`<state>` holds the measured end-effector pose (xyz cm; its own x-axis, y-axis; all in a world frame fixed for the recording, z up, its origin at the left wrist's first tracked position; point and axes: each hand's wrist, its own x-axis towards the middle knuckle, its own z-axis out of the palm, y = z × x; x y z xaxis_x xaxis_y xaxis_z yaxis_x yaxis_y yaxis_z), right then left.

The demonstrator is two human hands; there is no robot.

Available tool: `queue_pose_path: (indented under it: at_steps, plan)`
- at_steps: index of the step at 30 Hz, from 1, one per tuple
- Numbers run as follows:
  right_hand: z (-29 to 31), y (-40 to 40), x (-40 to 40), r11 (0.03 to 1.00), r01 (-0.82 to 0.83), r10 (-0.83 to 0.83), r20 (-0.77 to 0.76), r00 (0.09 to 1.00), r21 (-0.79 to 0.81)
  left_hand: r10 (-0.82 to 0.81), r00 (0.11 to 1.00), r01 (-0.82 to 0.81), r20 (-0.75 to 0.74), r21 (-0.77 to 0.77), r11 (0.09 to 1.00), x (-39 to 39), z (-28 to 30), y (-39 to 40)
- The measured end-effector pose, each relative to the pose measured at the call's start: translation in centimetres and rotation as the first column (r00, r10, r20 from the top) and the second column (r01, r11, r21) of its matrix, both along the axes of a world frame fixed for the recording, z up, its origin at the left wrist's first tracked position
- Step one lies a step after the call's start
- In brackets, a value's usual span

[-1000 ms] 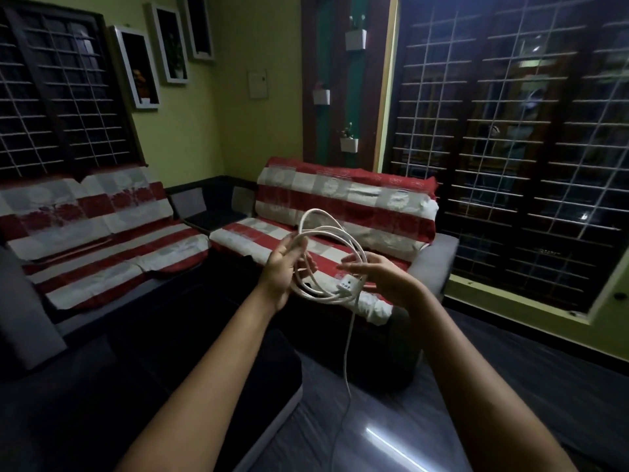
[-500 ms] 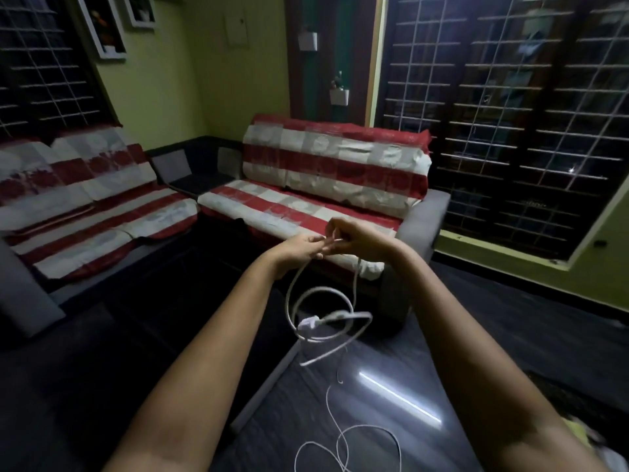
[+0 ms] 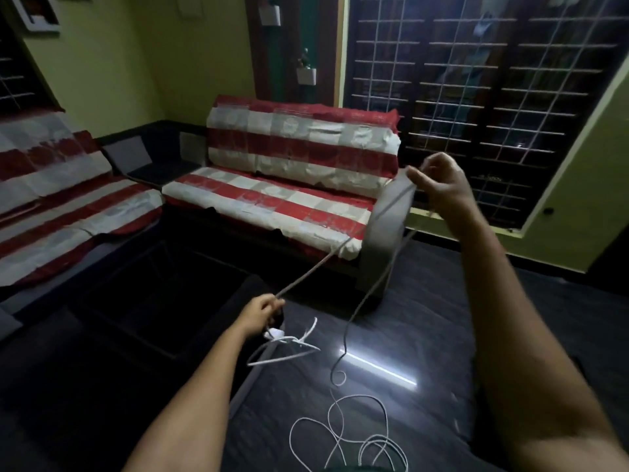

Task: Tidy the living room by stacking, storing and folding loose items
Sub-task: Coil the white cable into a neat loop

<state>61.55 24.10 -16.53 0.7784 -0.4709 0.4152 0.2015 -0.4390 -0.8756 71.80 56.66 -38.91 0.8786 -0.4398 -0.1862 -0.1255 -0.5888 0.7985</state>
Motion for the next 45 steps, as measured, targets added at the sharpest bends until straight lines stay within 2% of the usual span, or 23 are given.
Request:
queue_pose_path:
  at_steps: [1, 2, 3, 4, 5, 6, 8, 10, 13, 17, 21, 24, 27, 30, 33, 35, 37, 38, 40, 42, 43, 44, 45]
  plan:
    - [-0.4, -1.4, -0.8, 0.981, 0.108, -0.14, -0.209, 0.968, -0.158, 0.031, 0.998, -0.027, 0.054, -0.074, 0.997, 0.0, 1.0, -0.1]
    - [-1.1, -2.1, -1.3, 0.906, 0.128, -0.313, -0.435, 0.845, -0.404, 0.023, 0.991, -0.006, 0.128, -0.133, 0.991, 0.1, 2.7, -0.8]
    - [-2.0, -1.9, -2.1, 0.805, 0.024, -0.442, -0.573, 0.69, -0.593, -0.047, 0.981, 0.084, 0.19, -0.191, 0.978, -0.3, 4.6, -2.0]
    - [-2.7, -0.9, -1.9, 0.734, -0.128, -0.457, -0.625, 0.633, -0.667, -0.131, 0.958, 0.187, 0.256, -0.211, 0.959, -0.6, 7.0, -3.6]
    - [-3.3, 1.0, -1.9, 0.738, -0.251, -0.353, -0.676, 0.647, -0.626, -0.22, 0.937, 0.28, 0.271, -0.207, 0.938, -1.2, 9.2, -5.5]
    - [-3.9, 3.5, -1.5, 0.782, -0.36, -0.164, -0.725, 0.669, -0.509, -0.296, 0.916, 0.356, 0.271, -0.209, 0.911, -1.8, 10.9, -7.3]
    - [-5.4, 7.6, -0.5, 0.815, -0.483, 0.124, -0.717, 0.686, -0.321, -0.388, 0.878, 0.449, 0.281, -0.2, 0.871, -2.8, 13.6, -10.3]
    - [-6.4, 9.2, -0.3, 0.824, -0.454, 0.131, -0.666, 0.734, -0.338, -0.426, 0.866, 0.476, 0.26, -0.173, 0.862, -3.1, 14.2, -11.1]
    - [-6.6, 8.3, -2.0, 0.797, -0.407, 0.031, -0.642, 0.766, -0.446, -0.452, 0.848, 0.496, 0.275, -0.113, 0.861, -2.4, 12.0, -8.7]
    - [-7.2, 6.2, -4.4, 0.935, -0.26, 0.1, -0.525, 0.845, -0.24, -0.435, 0.852, 0.394, 0.293, 0.19, 0.899, -1.6, 6.2, -5.6]
    - [-7.8, 5.2, -5.1, 0.973, -0.189, 0.112, -0.448, 0.887, -0.132, -0.431, 0.899, 0.404, 0.077, 0.236, 0.884, -2.0, 4.3, -6.7]
    - [-7.9, 4.3, -5.1, 0.982, -0.15, 0.09, -0.418, 0.904, -0.113, -0.356, 0.907, 0.383, -0.224, 0.088, 0.919, -3.7, 5.3, -9.3]
    - [-7.4, 2.7, -5.9, 0.977, -0.207, 0.163, -0.441, 0.882, -0.052, -0.261, 0.814, 0.153, -0.519, -0.242, 0.958, -4.3, 6.5, -11.3]
    - [-7.2, 0.3, -6.8, 0.951, -0.304, 0.29, -0.474, 0.832, 0.05, -0.265, 0.711, -0.083, -0.652, -0.451, 0.889, -4.1, 6.9, -13.2]
    - [-7.6, -2.4, -6.9, 0.922, -0.33, 0.386, -0.412, 0.826, 0.201, -0.287, 0.689, -0.263, -0.666, -0.598, 0.757, -4.3, 6.2, -15.0]
    - [-8.1, -4.7, -7.0, 0.897, -0.312, 0.418, -0.373, 0.829, 0.312, -0.297, 0.714, -0.337, -0.634, -0.682, 0.649, -4.4, 5.7, -15.7]
    - [-8.5, -7.9, -7.4, 0.874, -0.301, 0.46, -0.449, 0.766, 0.382, -0.241, 0.753, -0.397, -0.612, -0.715, 0.575, -4.4, 5.6, -17.0]
    - [-8.9, -9.4, -7.6, 0.875, -0.282, 0.467, -0.533, 0.705, 0.394, -0.192, 0.782, -0.399, -0.593, -0.712, 0.578, -4.5, 5.7, -17.6]
    - [-10.0, -11.7, -7.7, 0.886, -0.243, 0.462, -0.707, 0.535, 0.394, -0.088, 0.852, -0.342, -0.516, -0.677, 0.652, -4.9, 6.2, -19.4]
    - [-10.7, -13.2, -7.1, 0.889, -0.264, 0.453, -0.808, 0.377, 0.375, -0.065, 0.907, -0.251, -0.415, -0.659, 0.709, -5.7, 7.2, -22.2]
    - [-10.7, -13.1, -6.7, 0.886, -0.287, 0.451, -0.82, 0.351, 0.365, -0.081, 0.923, -0.207, -0.377, -0.66, 0.722, -6.0, 7.9, -23.5]
    - [-10.7, -13.3, -6.3, 0.883, -0.322, 0.452, -0.808, 0.378, 0.343, -0.098, 0.933, -0.171, -0.347, -0.665, 0.727, -6.6, 8.5, -25.1]
    - [-10.5, -13.0, -5.8, 0.888, -0.34, 0.444, -0.771, 0.456, 0.311, -0.126, 0.938, -0.136, -0.323, -0.676, 0.724, -7.1, 9.1, -26.4]
